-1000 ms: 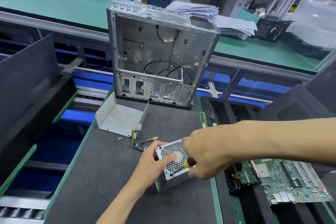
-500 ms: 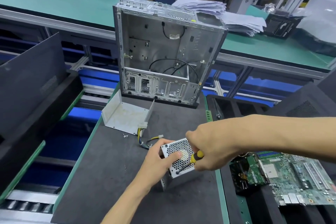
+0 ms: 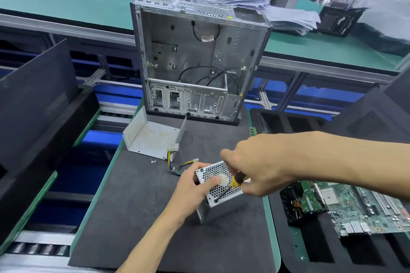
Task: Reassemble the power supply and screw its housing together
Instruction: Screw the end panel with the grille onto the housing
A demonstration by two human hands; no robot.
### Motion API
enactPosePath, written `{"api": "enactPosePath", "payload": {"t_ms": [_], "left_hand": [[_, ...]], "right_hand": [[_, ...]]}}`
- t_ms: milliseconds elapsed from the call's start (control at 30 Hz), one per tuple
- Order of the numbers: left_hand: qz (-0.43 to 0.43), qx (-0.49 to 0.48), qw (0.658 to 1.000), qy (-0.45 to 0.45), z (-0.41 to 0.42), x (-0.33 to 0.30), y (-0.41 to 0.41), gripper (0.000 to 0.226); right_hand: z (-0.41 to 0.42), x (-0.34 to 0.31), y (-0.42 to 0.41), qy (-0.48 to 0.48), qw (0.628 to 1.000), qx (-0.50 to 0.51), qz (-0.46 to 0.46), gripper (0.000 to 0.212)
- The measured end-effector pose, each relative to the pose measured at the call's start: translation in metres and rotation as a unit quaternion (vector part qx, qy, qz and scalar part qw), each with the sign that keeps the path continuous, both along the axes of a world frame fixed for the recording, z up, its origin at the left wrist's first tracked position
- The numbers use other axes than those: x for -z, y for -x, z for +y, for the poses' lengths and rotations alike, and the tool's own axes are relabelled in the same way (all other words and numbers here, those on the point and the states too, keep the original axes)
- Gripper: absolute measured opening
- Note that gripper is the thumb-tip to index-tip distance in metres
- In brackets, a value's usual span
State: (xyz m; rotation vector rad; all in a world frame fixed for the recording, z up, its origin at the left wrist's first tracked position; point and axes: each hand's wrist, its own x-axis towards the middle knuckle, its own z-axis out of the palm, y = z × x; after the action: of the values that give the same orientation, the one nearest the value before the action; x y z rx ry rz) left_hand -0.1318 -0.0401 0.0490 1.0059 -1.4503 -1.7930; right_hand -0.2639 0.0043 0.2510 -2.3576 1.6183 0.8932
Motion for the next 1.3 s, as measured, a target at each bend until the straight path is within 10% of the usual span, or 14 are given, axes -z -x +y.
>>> {"api": "enactPosePath", "payload": {"t_ms": [300, 933, 1067, 1300], "left_hand": [[0.009, 0.008, 1.0, 0.007, 0.001, 0.001, 0.001, 0.02], [0.002, 0.003, 1.0, 0.021, 0.001, 0.0, 0.0, 0.018], [-0.011, 0.003, 1.0, 0.027, 0.001, -0.003, 0.0, 0.022], [-0.034, -0.014, 0.999, 0.023, 0.004, -0.005, 0.002, 0.028]], "right_hand": [[0.001, 0.003, 0.004, 0.035, 0.999, -0.022, 0.028, 0.044], [0.035, 0.004, 0.016, 0.077, 0.997, 0.001, -0.002, 0.017], [0.039, 0.003, 0.014, 0.074, 0.997, 0.004, 0.016, 0.04], [0.043, 0.001, 0.003, 0.082, 0.997, 0.002, -0.004, 0.017]]}}
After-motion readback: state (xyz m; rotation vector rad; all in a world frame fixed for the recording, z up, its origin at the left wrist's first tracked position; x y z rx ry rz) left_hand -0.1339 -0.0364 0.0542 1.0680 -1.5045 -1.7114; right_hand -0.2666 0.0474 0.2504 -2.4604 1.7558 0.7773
